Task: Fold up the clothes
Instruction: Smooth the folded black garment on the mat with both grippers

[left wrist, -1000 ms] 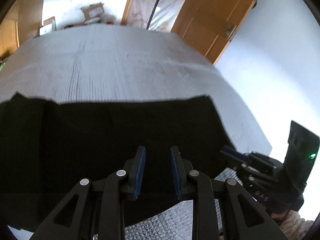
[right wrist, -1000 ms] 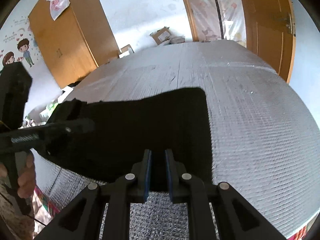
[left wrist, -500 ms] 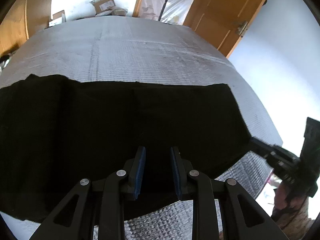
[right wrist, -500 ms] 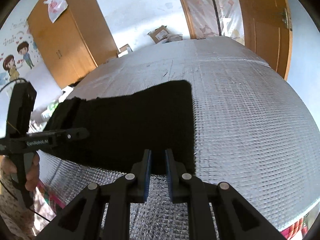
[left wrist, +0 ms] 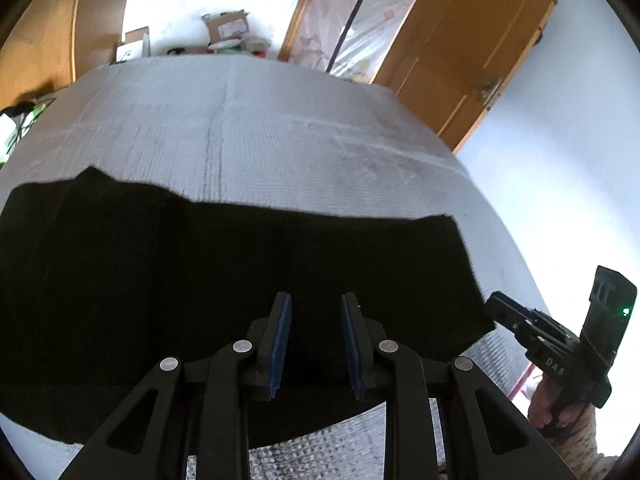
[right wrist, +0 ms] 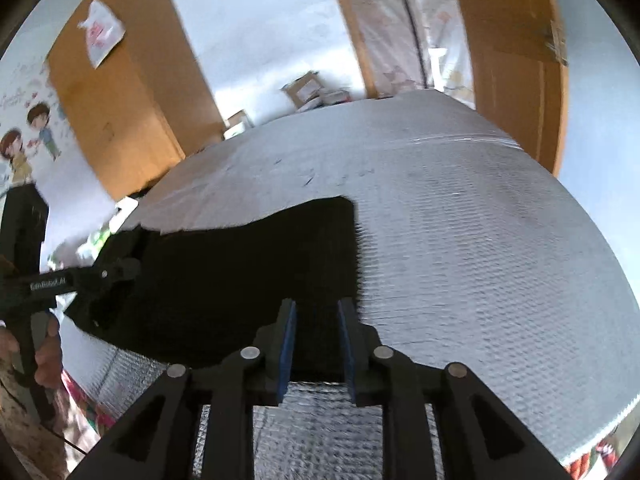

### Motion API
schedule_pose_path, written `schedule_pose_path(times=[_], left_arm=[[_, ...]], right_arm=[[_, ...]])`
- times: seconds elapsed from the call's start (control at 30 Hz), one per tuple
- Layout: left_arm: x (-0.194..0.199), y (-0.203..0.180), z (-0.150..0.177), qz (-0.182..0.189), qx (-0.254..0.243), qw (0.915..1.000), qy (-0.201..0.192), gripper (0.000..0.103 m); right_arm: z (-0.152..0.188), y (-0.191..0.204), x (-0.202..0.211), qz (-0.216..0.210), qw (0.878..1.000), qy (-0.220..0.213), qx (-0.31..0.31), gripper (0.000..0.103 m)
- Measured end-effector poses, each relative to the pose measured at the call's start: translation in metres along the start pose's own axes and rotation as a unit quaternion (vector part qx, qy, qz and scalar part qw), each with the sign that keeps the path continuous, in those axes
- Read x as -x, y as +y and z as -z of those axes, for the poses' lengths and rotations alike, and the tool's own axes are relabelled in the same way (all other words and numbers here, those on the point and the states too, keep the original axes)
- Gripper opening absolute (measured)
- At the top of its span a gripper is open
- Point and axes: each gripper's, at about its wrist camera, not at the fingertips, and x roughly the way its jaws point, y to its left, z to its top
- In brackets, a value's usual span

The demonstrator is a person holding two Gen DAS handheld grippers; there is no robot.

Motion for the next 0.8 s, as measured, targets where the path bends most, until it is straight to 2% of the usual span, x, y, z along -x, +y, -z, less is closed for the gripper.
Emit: schedule_pose_path(times=[0.1, 0.2, 0.33, 0.43, 0.53, 0.67, 0.8], left_arm=[[-0.004, 0.005, 0.002, -0.003, 0.005, 1.0, 0.006, 0.026], [0.003, 0.01, 0.001, -0.013, 0.008, 0.9999, 0.002, 0.026], [0.028, 0.017, -0.006, -0.017, 0.008, 0.9993, -0.034, 0.026], [0.047, 0.031, -0.007, -0.035, 0.022, 0.9976, -0.055, 0.026], [0.06, 0.052, -0.003, -0.051, 0.049, 0.9953, -0.067, 0.026], [0.067, 0.073, 0.004, -0.073, 0.072, 0.9924, -0.067, 0.026], [0.072, 0.094, 0.012, -0.089, 0.095, 0.989, -0.071, 0.026]], right_arm=[[0.004, 0.002, -0.014, 0.005, 1.0, 0.018, 0.001, 0.022], [0.001, -0.003, -0.012, -0.001, 1.0, 0.017, -0.007, 0.022], [-0.007, 0.002, -0.004, -0.002, 1.0, 0.003, -0.005, 0.022], [-0.012, 0.008, -0.001, -0.004, 1.0, -0.006, 0.0, 0.022], [-0.012, 0.023, -0.015, -0.014, 1.0, 0.005, 0.017, 0.022], [-0.006, 0.031, -0.034, -0.017, 0.999, 0.027, 0.022, 0.023], [-0.003, 0.027, -0.033, -0.014, 0.999, 0.026, 0.028, 0.022]])
